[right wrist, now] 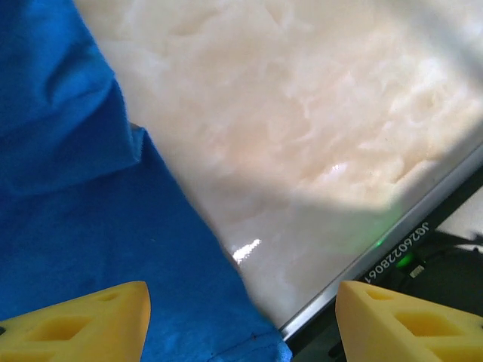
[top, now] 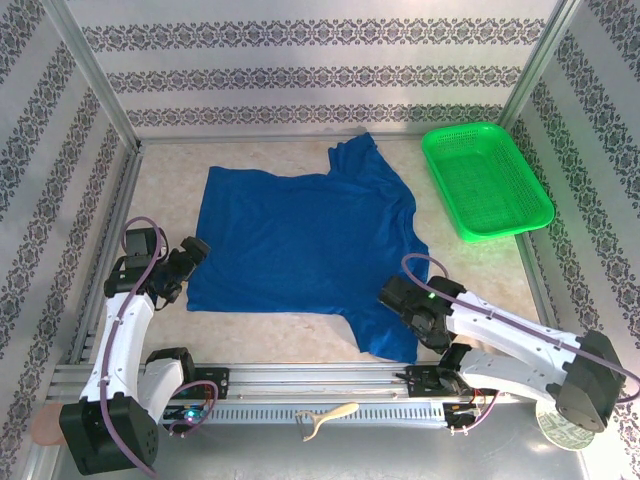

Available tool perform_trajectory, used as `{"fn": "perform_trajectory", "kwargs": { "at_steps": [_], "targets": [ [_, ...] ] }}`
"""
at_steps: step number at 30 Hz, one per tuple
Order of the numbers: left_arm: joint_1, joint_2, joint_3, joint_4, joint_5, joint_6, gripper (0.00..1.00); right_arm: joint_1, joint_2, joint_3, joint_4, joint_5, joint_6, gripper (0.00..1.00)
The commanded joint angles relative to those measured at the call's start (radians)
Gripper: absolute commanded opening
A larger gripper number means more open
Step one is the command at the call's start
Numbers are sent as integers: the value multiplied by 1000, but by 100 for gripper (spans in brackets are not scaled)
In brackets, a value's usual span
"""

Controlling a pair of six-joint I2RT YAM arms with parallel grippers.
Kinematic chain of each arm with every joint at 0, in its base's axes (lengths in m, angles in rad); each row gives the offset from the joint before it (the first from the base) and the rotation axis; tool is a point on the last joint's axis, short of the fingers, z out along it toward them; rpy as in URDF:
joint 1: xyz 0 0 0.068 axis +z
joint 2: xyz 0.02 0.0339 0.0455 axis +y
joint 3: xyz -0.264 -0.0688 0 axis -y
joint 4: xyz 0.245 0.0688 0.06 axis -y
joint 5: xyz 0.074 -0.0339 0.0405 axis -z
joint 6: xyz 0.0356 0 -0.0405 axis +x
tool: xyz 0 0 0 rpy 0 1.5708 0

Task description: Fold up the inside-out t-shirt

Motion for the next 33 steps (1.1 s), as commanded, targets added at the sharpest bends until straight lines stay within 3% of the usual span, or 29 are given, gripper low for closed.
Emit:
{"fn": "perform_trajectory", "kwargs": {
  "at_steps": [1, 11, 23, 28, 33],
  "targets": [
    [-4, 1, -6, -11, -50, -19, 100, 24, 17, -41, 4, -49, 93, 66],
    [-6, 94, -2, 53, 7, -15, 100, 69, -10, -140, 137, -154, 120, 63],
    [-6, 191, 5, 88, 67, 12, 100, 100, 144, -182, 331, -222, 139, 61],
    [-5, 227, -8, 79, 82, 6, 100, 115, 152, -208, 389, -216, 164, 47],
    [-5, 219, -45, 6, -30, -36, 100, 124, 83, -248, 392, -202, 203, 25]
  ]
}}
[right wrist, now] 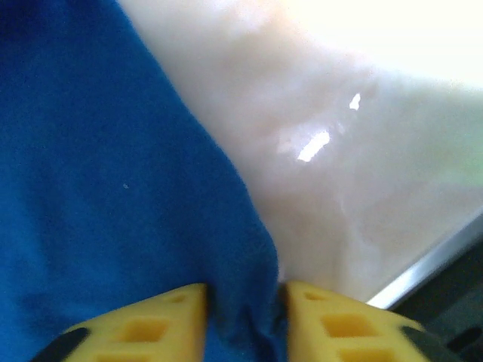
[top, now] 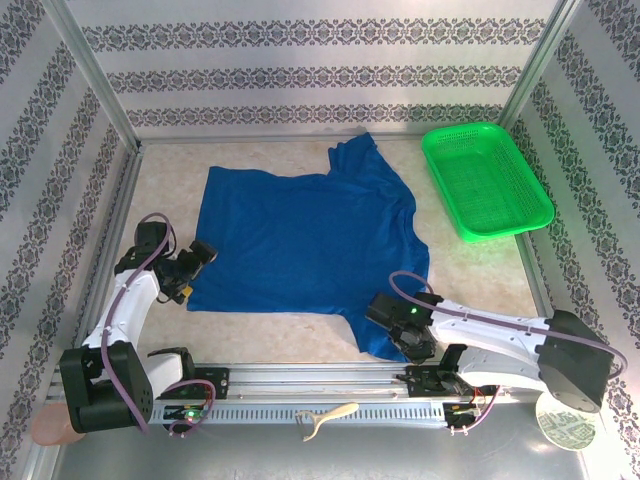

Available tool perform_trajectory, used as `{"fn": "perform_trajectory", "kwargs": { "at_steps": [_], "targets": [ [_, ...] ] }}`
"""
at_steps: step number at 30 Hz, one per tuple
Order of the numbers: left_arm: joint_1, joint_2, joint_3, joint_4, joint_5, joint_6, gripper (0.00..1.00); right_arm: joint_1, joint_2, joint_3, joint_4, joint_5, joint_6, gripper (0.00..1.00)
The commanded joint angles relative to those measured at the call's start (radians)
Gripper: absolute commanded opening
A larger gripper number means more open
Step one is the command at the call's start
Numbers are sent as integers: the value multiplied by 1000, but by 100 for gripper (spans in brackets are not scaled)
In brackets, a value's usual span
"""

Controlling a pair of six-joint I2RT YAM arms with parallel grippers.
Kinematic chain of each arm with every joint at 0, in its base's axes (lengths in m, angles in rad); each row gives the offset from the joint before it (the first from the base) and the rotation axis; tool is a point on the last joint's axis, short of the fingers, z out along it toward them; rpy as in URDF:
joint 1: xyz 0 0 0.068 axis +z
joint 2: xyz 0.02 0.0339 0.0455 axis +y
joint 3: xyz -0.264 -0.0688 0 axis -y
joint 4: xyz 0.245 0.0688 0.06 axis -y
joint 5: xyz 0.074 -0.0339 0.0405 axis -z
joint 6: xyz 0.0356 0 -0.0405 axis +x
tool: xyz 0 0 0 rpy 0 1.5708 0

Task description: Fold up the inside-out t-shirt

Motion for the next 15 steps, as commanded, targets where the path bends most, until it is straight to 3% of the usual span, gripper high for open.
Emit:
{"fn": "perform_trajectory", "kwargs": {
  "at_steps": [1, 3, 7, 12, 15],
  "targets": [
    [-4, -12, -36, -70, -98, -44, 100, 12, -23, -86, 86, -32, 46, 20],
    [-5, -20, -51, -81, -116, -62, 100, 12, -59, -103, 85, -28, 58, 11],
    [-5, -49, -81, -120, -156, -119, 100, 12, -127, -113, 81, -22, 73, 4],
    [-6, -107, -106, -176, -195, -167, 100, 12, -176, -147, 79, -9, 72, 3],
    [-5, -147, -129, -173, -186, -177, 94, 12, -191, -145, 81, -2, 68, 3]
  ]
}}
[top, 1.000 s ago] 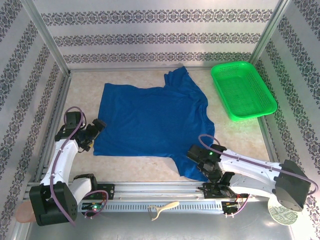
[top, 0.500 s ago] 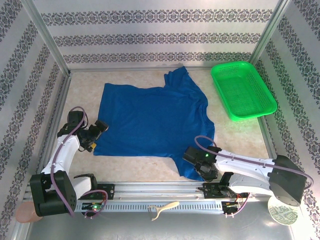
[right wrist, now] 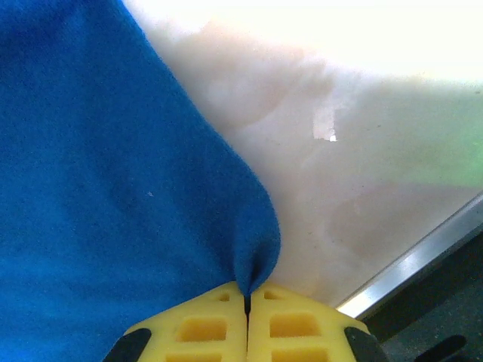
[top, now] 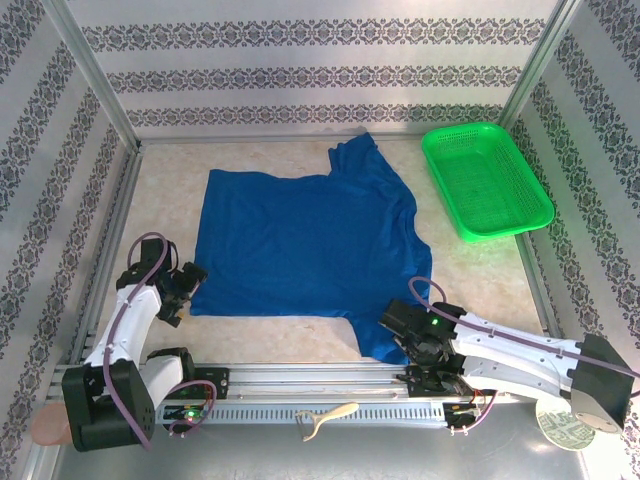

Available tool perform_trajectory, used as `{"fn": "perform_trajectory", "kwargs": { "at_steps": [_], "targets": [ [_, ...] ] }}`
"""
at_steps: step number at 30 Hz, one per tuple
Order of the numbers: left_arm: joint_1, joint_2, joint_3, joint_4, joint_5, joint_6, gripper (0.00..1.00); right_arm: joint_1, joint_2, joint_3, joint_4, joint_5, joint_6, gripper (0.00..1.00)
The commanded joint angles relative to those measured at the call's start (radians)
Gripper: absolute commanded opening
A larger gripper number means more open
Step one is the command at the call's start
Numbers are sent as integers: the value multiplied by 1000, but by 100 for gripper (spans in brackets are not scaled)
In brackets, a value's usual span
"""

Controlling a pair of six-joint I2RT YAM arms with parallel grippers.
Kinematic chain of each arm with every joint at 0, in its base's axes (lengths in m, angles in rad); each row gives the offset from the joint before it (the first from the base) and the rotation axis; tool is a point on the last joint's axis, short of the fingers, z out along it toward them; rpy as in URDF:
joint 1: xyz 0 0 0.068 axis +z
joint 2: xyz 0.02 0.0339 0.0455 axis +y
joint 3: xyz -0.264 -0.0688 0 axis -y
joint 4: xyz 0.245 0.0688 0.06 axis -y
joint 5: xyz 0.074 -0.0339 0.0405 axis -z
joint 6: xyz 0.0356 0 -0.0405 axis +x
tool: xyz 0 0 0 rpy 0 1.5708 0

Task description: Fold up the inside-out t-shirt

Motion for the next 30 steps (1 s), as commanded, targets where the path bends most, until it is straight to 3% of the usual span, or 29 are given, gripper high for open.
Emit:
{"fn": "perform_trajectory", "kwargs": {
  "at_steps": [1, 4, 12, 20, 30],
  "targets": [
    [-3, -45, -35, -58, -22, -47, 89, 10, 6, -70, 106, 8, 10, 2],
    [-5, -70, -48, -72, -15, -71, 80, 10, -2, -68, 110, 14, 6, 2],
    [-5, -66, -66, -99, -35, -90, 79, 10, 2, -68, 134, 15, 1, 2],
    [-5, -35, -94, -38, -10, -90, 65, 9, -3, -76, 151, 16, 5, 2],
    [-22, 92, -101, 65, -18, -75, 64, 10, -20, -86, 144, 20, 17, 2]
  ]
}}
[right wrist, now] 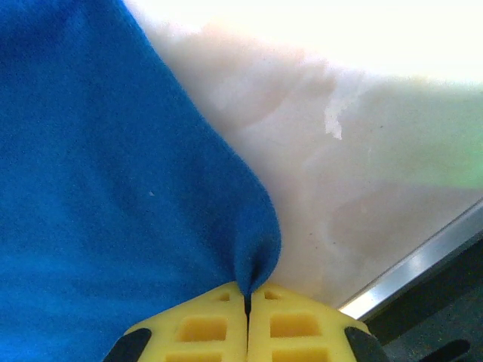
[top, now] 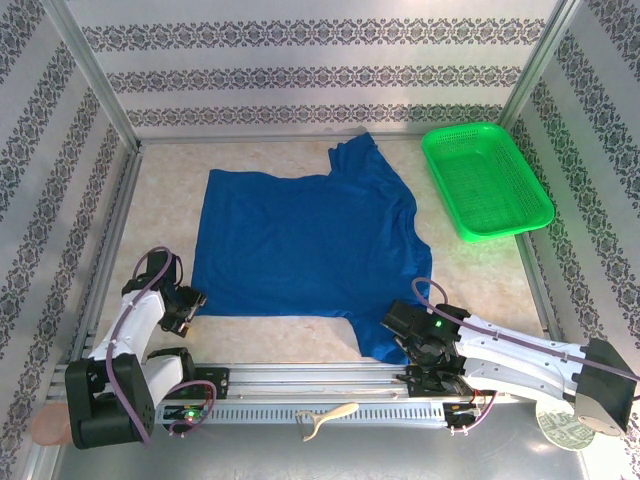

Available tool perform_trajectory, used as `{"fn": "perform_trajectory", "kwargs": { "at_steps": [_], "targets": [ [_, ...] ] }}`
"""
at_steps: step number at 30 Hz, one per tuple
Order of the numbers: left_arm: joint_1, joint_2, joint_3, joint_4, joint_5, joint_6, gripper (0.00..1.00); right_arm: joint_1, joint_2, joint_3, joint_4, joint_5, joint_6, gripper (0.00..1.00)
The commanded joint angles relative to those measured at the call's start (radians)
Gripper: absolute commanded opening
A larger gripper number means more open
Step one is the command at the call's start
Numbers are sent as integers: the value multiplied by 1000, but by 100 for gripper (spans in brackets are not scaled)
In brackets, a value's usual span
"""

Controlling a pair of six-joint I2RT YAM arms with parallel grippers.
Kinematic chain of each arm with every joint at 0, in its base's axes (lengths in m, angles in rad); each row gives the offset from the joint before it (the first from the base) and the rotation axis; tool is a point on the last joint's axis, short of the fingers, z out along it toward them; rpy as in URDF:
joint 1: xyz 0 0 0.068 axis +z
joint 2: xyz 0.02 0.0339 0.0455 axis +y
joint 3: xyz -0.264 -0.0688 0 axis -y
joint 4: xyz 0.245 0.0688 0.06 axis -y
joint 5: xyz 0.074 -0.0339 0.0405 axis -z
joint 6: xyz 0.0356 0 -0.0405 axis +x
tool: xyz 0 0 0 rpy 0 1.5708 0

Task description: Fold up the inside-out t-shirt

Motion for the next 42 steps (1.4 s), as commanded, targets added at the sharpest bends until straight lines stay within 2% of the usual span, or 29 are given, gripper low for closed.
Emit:
{"fn": "perform_trajectory", "kwargs": {
  "at_steps": [1, 4, 6, 11, 13, 14, 22, 29, 32, 37, 42],
  "targets": [
    [-23, 66, -9, 88, -6, -7, 64, 10, 12, -73, 141, 19, 18, 2],
    [-31, 128, -8, 129, -10, 8, 62, 10, 10, -73, 141, 19, 18, 2],
    [-34, 165, -9, 154, -9, 20, 54, 10, 7, -73, 141, 21, 20, 2],
    [-36, 217, -13, 205, 12, 48, 15, 10, -8, -66, 138, 27, 13, 1],
    [-36, 205, 0, 195, 10, 65, 3, 10, -21, -52, 134, 41, -4, 0],
    [-37, 192, 9, 186, 8, 77, 0, 9, -28, -41, 132, 52, -23, 0],
    [-36, 59, 108, 121, 15, 125, 0, -6, -58, 125, 108, 123, -202, 0],
    [-34, 24, 174, 95, 11, 156, 0, -76, -42, 299, 94, 144, -382, 0],
    [-27, 37, 203, 105, 8, 165, 0, -129, -48, 336, 84, 144, -424, 0],
    [-3, 99, 262, 129, 5, 193, 0, -283, -72, 342, 126, 87, -494, 0],
    [14, 183, 313, 151, 4, 218, 0, -405, -19, 384, 177, 27, -573, 0]
  ]
}}
